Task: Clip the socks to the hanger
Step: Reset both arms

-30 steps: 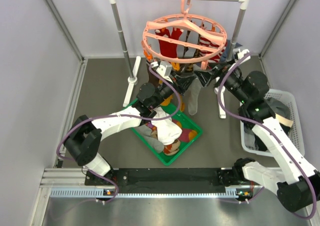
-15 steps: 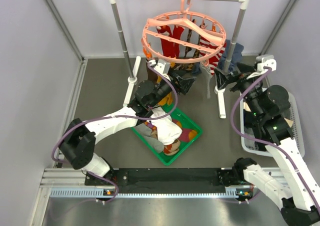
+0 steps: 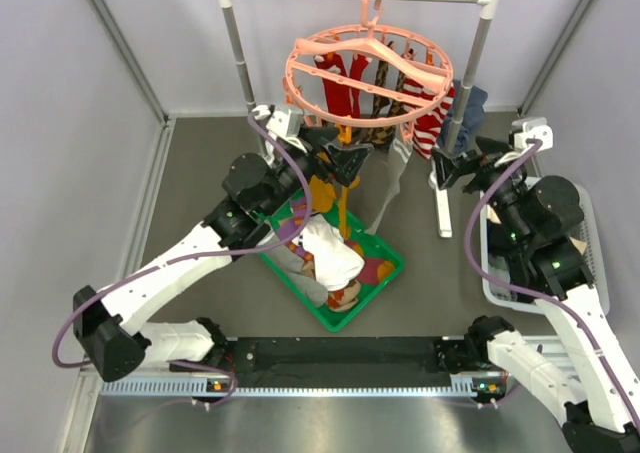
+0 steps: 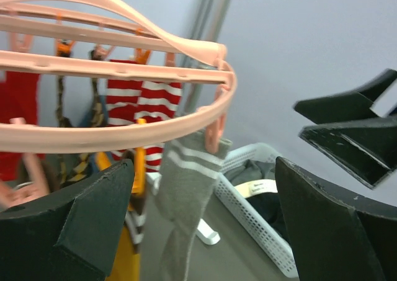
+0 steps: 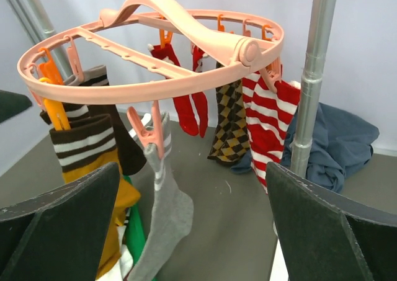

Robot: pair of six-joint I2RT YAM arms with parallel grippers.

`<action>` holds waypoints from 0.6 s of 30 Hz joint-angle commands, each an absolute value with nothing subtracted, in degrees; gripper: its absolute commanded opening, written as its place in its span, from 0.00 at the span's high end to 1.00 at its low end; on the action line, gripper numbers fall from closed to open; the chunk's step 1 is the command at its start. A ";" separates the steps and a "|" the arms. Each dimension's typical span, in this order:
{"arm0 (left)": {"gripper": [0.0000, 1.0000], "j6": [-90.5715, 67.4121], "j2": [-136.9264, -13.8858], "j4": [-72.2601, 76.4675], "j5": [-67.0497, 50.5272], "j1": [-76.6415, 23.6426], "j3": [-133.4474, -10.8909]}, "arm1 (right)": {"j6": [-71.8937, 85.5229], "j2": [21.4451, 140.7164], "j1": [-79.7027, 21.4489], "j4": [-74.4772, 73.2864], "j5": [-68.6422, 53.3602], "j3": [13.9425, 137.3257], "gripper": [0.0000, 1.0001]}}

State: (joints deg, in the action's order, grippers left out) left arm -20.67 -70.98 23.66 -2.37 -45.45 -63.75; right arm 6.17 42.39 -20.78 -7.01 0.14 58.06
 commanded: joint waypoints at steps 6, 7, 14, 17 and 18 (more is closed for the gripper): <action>0.01 -24.86 -66.54 2.66 5.19 -34.49 -67.24 | 6.50 38.41 -21.45 -9.93 5.96 57.66 0.01; 0.01 -26.61 -66.10 1.85 4.84 -32.63 -66.63 | 6.42 37.89 -21.36 -10.28 6.76 57.22 0.01; 0.01 -29.53 -61.19 -9.04 5.01 -17.24 -62.93 | 4.22 31.91 -21.36 -15.02 15.28 54.76 0.01; 0.01 -29.01 -57.14 -14.49 8.69 -12.05 -61.18 | 3.34 27.70 -21.45 -16.87 18.54 52.83 0.01; 0.01 -28.57 -55.91 -15.63 10.27 -10.56 -60.30 | 3.17 26.64 -21.36 -17.40 19.94 52.30 0.01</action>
State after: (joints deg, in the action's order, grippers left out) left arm -28.18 -62.11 -8.40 5.61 -14.85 -61.98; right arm 4.91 30.81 -20.80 -14.92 13.28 53.60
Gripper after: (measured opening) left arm 0.987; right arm 0.987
